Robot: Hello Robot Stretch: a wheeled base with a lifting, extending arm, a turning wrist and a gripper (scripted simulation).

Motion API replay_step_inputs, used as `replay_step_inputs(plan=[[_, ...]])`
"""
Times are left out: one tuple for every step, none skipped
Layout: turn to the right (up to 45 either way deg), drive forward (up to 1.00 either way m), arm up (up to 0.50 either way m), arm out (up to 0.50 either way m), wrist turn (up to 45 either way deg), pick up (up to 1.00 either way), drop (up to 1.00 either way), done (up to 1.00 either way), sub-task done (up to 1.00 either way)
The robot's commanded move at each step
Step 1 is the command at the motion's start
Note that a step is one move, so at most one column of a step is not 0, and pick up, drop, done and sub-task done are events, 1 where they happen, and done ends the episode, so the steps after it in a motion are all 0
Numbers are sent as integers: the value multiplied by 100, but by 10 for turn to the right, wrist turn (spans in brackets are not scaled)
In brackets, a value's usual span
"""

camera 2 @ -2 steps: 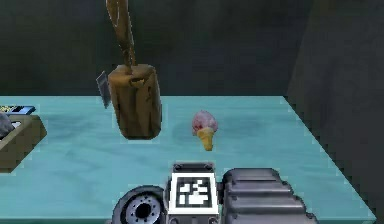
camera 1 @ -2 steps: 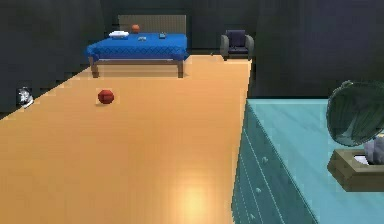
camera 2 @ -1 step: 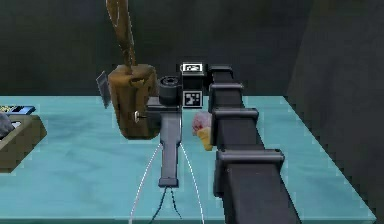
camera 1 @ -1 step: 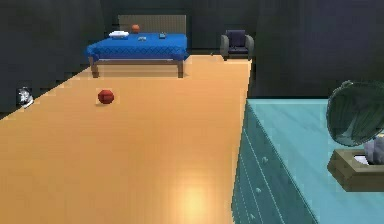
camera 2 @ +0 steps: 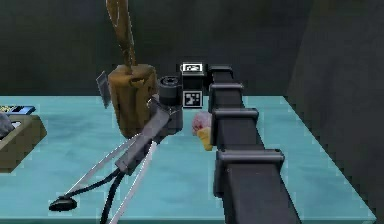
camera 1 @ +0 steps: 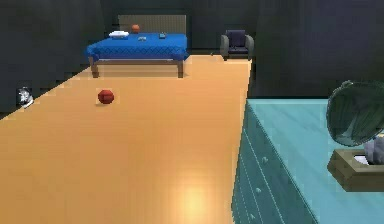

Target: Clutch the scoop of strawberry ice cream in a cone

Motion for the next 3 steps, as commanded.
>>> replay_step_inputs(plan=[[0, 0, 0, 0, 450, 0, 0, 0, 0], [0, 0, 0, 0, 450, 0, 0, 0, 0], [0, 0, 0, 0, 450, 0, 0, 0, 0]])
